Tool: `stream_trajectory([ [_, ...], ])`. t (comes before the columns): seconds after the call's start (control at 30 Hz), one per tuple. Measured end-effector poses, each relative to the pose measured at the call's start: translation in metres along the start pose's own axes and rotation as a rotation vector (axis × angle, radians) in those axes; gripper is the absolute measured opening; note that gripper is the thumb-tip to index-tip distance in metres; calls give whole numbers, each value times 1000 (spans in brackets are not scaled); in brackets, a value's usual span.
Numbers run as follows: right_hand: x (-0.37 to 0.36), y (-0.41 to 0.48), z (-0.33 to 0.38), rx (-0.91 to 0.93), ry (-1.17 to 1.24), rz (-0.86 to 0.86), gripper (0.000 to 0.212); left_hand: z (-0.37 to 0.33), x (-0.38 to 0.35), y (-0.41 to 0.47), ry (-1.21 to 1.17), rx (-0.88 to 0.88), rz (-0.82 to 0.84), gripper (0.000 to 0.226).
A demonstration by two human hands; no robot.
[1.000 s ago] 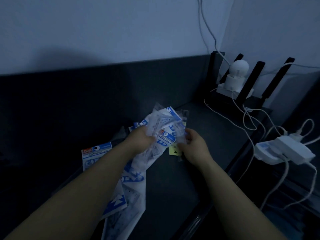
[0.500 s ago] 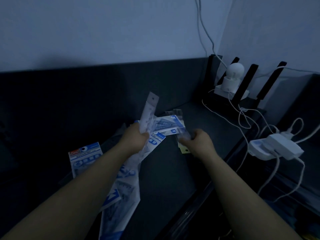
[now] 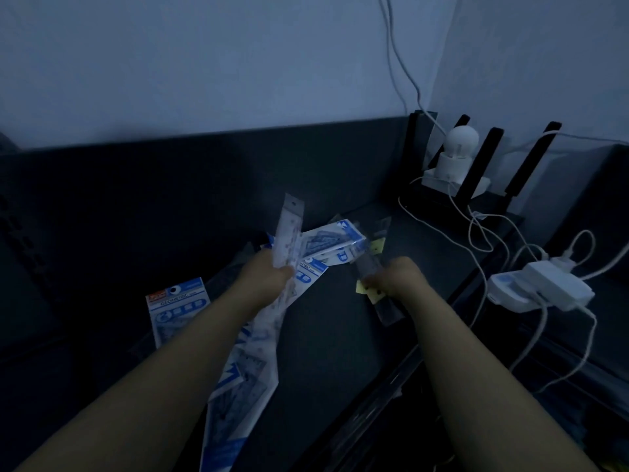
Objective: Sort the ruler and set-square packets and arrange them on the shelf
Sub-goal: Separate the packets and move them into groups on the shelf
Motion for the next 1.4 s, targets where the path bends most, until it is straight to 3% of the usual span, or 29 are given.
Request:
stream_trajectory([
  [0.1,7,-3,-4,-16,242,-13,26,-2,2,-2,-97,46,29,8],
  [0.23,18,-17,-13,79,398,-110,21,-10,0,-8,-284,104,95,7],
  [0.4,41,-44,-15,262,474,-331,26,-19,-17,-15,-471,137,203,28],
  [0.47,49,-58,-10,315,511,-339,27,-27,-24,-22,-545,143,263,31],
  [0.63,26,-83,-2,254,639,-65,14,-39,-30,-36,-642,79,303,31],
  [0.73,4,-97,2,236,638,92,14,-36,-24,-43,-670,14,282,19],
  [0.97,-45,-116,22,273,449,387,12,-10,15,-68,-584,-20,92,24],
  [1.17,-90,-134,51,388,411,446,13,17,56,-99,-421,-40,-49,22],
  [1.4,-141,-171,91,466,421,631,26,51,112,-152,-448,66,-237,14],
])
Point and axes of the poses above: each hand's wrist, its own y-axis towards the middle knuckle, its own x-axis out of the back of the hand, z = x × y, the point moved 3 cm from there along y, towards the middle knuckle, and after that the axes turned 10 degrees about y, right-handed, at the moved point
